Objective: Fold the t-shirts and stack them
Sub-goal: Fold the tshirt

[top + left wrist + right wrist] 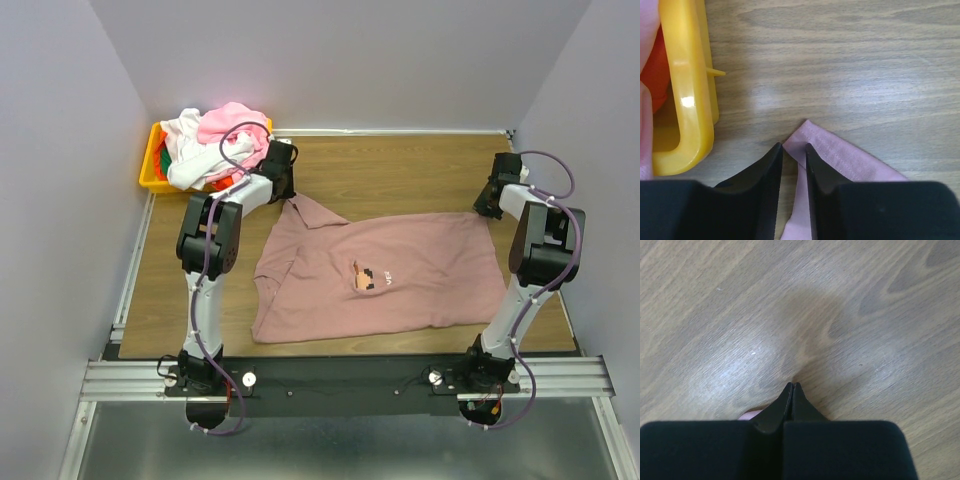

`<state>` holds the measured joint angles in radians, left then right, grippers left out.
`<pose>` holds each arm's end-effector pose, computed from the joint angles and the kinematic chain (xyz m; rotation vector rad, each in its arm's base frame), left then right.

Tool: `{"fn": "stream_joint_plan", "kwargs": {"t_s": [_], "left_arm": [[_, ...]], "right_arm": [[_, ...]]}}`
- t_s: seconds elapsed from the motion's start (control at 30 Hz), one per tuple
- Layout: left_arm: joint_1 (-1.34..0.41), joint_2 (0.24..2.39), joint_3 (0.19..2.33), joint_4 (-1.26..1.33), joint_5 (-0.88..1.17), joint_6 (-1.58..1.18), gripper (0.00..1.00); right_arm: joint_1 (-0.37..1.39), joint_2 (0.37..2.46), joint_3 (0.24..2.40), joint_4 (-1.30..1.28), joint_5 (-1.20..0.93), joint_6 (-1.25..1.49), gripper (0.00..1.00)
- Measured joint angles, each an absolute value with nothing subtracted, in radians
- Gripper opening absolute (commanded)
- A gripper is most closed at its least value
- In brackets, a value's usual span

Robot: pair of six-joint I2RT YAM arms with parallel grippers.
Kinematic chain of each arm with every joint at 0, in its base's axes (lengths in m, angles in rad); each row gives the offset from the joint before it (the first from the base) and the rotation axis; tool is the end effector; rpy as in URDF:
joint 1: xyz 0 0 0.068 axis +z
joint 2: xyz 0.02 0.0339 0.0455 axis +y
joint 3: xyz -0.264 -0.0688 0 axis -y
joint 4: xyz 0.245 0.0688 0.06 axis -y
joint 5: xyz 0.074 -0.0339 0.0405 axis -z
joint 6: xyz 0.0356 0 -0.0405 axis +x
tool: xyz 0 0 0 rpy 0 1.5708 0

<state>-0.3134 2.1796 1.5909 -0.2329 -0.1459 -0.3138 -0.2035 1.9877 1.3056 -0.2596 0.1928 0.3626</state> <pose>0.4605 -0.1438 0.1639 -0.0690 2.3836 -0.1234 0.4090 -0.0914 0.1589 0.7721 2.3736 -0.1760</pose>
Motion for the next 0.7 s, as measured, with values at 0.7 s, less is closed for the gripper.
{"fn": "stream_joint_plan", "kwargs": {"t_s": [0.7], "left_arm": [[-0.314,2.226,1.678,-0.303,-0.146,-0.259,0.00]], "right_arm": [[-0.204,1.966,1.302,-0.262,0.168,0.366,0.01]]}}
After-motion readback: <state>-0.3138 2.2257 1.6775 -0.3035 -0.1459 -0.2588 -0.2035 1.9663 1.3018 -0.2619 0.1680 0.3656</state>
